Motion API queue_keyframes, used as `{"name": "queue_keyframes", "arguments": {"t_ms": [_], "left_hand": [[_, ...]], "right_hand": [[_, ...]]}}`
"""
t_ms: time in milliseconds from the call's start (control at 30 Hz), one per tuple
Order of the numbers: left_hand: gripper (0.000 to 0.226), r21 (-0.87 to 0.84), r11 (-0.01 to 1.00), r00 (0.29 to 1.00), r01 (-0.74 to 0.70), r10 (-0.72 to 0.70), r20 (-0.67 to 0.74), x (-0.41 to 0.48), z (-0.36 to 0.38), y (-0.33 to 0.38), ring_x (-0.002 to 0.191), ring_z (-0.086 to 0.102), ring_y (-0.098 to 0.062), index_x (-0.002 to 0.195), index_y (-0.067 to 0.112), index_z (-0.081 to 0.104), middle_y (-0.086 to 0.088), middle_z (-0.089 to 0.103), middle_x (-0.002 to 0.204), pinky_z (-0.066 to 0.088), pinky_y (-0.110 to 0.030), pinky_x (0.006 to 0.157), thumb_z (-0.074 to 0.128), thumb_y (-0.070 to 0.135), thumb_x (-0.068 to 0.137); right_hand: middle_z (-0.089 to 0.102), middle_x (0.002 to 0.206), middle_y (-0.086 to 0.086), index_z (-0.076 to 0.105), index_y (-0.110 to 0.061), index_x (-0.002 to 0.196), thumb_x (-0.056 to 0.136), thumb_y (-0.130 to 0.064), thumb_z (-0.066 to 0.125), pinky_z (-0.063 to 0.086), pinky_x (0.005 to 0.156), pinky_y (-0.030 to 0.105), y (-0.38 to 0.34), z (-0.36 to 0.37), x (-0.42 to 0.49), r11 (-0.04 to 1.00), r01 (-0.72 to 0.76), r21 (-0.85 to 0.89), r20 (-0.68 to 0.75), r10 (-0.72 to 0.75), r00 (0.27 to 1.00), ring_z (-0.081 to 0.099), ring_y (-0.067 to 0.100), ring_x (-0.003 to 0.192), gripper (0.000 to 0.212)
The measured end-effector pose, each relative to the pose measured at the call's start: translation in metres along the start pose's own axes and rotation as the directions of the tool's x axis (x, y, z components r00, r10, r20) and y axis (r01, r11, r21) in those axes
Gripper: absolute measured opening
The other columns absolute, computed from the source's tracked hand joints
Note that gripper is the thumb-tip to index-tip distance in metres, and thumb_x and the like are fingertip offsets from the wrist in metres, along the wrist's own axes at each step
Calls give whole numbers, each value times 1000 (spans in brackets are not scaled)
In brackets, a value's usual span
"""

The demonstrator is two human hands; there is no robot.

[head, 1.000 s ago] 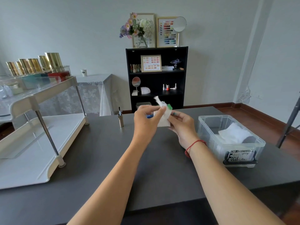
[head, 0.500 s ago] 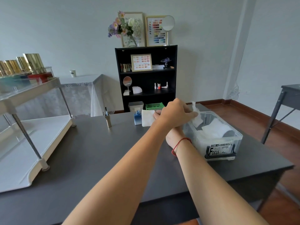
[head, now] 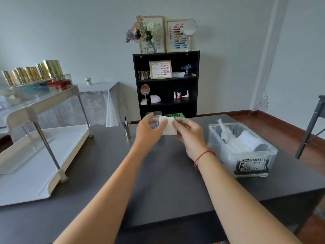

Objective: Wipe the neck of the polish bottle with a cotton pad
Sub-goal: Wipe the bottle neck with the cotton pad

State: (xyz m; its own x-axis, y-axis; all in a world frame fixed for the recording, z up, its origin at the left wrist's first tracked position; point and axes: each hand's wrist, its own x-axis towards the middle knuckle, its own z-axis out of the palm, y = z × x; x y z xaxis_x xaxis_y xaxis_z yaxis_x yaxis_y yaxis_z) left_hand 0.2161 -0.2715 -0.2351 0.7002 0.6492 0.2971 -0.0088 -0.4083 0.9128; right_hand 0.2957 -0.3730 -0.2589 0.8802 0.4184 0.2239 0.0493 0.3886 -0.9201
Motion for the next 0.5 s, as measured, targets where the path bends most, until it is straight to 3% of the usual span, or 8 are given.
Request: {"name": "queue_keyframes", "arguments": {"t_ms": [100,200,333,400,467,500], "left_hand": [[11,-144,989,999,13,-7,46,-1,-8,-10,60,57,-6,93,15,73,3,69,73,43,-12,49,68,23,87],[11,-177,984,997,-26,39,71,3,-13,-11,51,54,1,77,22,72,5,67,64,42,-12,46,68,20,87],[9,-186,979,991,-89,106,85,13,-16,-7,56,61,8,81,24,71,14,71,64,42,-4,49,67,20,88],[4,-170,980,995,-99,94,-35,20,-17,-13,62,62,11,88,25,70,14,71,72,42,-3,52,66,26,88],[18,-82,993,987,-79,67,-145,24,-16,-23,72,61,9,104,23,67,14,67,84,45,-4,60,66,28,86],[29,-16,998,986,-63,60,-154,25,-15,-28,81,61,5,114,22,63,12,65,93,48,-7,69,66,26,86]], "right_hand": [[68,86,1,66,-4,106,87,-14,65,57,74,34,-1,6,3,999,-18,35,14,18,1000,65,17,78,22],[68,91,1,65,-5,110,86,-28,66,57,77,33,0,7,9,996,-84,-22,108,86,990,66,15,81,33],[67,92,7,62,4,111,88,-17,64,57,79,33,-1,6,20,995,-98,-6,151,98,984,66,23,89,32],[68,87,2,67,-2,104,87,-19,65,58,74,30,-2,6,28,999,-3,-50,32,4,999,67,15,83,24],[69,79,0,72,-12,93,87,-20,64,55,68,26,1,8,34,974,111,-199,-134,-139,981,65,9,71,12],[69,77,6,72,-11,87,88,-18,62,53,66,28,4,9,36,951,155,-268,-175,-206,963,63,16,69,12]]}}
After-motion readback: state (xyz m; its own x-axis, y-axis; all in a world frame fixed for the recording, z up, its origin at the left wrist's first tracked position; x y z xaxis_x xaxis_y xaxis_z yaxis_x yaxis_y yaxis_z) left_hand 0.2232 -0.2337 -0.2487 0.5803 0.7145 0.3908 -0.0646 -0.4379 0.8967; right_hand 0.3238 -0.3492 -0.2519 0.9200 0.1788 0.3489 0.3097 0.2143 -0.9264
